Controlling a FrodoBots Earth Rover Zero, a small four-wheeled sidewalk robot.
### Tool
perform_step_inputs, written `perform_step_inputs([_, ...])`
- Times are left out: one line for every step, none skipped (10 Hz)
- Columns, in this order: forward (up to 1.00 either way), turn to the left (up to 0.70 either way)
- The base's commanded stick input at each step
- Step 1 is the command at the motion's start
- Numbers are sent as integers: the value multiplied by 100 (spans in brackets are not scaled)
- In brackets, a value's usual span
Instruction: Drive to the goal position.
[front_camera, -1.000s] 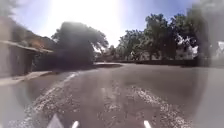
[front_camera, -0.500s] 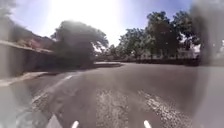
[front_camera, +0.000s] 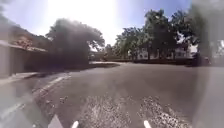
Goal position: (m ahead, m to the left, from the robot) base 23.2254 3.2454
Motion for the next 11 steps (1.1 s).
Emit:
perform_step_inputs([100,0])
perform_step_inputs([100,-9])
perform_step_inputs([100,-23])
perform_step_inputs([100,-37])
perform_step_inputs([100,0])
perform_step_inputs([100,0])
perform_step_inputs([100,-20])
perform_step_inputs([100,-12])
perform_step_inputs([100,-5])
perform_step_inputs([100,0])
perform_step_inputs([100,0])
